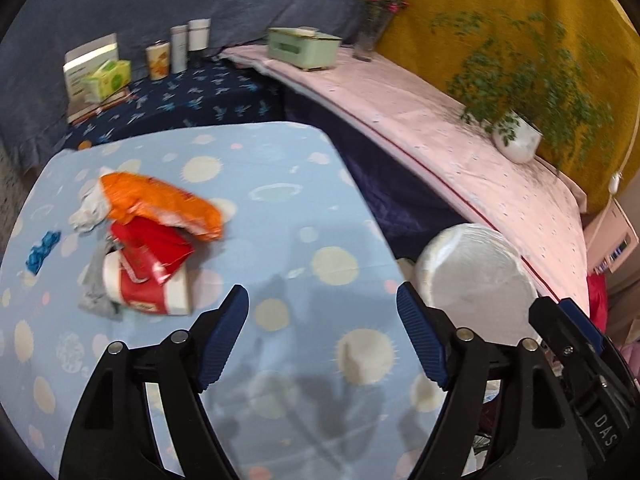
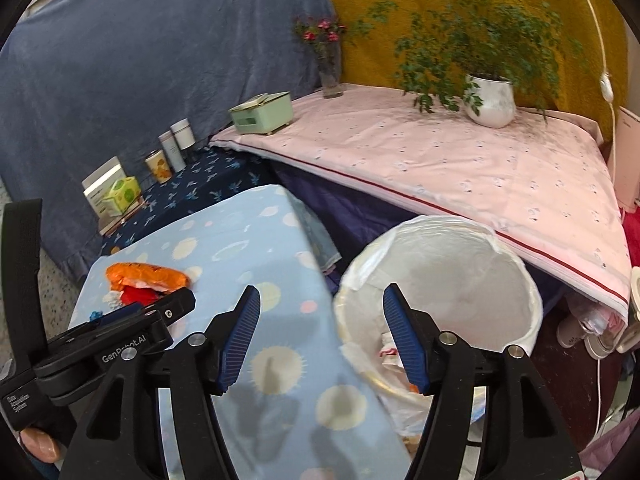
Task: Collect trash
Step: 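Move both open grippers back to the remaining trash, then grasp the red-white paper cup with the right gripper while the left grasps the grey cloth bag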
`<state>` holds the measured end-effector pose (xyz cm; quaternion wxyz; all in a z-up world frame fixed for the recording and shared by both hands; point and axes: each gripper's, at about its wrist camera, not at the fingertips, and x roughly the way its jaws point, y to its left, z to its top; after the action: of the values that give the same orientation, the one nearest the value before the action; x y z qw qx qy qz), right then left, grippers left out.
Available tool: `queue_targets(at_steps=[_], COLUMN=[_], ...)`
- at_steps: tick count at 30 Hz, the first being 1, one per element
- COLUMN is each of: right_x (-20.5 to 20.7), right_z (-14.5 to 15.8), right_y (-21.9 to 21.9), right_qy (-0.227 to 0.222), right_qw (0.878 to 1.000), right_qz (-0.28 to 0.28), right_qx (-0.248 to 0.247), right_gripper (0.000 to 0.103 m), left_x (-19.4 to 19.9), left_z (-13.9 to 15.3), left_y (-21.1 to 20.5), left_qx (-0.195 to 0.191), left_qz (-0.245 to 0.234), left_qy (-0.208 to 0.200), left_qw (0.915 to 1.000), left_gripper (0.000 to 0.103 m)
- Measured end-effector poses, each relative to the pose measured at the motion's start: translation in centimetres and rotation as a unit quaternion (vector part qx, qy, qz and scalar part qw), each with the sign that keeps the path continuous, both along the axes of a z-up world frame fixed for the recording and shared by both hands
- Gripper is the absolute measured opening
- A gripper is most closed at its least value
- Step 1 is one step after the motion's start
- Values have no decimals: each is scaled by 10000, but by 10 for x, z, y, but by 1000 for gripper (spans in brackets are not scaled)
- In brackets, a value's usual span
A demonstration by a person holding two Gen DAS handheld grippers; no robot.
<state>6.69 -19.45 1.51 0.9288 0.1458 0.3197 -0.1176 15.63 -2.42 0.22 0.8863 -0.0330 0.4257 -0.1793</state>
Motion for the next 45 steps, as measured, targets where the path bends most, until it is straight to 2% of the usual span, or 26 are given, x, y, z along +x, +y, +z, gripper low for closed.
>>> queue_targets(at_steps=[9,16,22,29,36,42,45], right_x=[23,44,65,96,133,152,157], right_z=[-2,-15,-33,-68,-109,-124,-124], right_y=[51,94,129,162,178,180,187], right_qy=[65,234,406,669,1039,1180,1229], right_qw=[9989,9961,9912,9797,9659,9566,9559], right_qz=[455,848,1256,1852,2227,2389,2438], right_qx=[-42,-17,88,363,816,1176,1086], right_gripper=[62,62,62,62,62,62,62], left_x=[10,14,19,26,37,48,55], left_z=[-12,-31,-48,-68,-82,-85,-88], left_y=[84,146,182,209,226,228,226], left_qx=[-43,34,103,141,130,115,114], left_qz=[665,1144,1406,1523,1546,1411,1312], left_qy=[24,120,276,520,610,549,583], left_qw=[9978,9934,9896,9869,9860,9884,9896], left_gripper=[73,73,73,73,82,89,89])
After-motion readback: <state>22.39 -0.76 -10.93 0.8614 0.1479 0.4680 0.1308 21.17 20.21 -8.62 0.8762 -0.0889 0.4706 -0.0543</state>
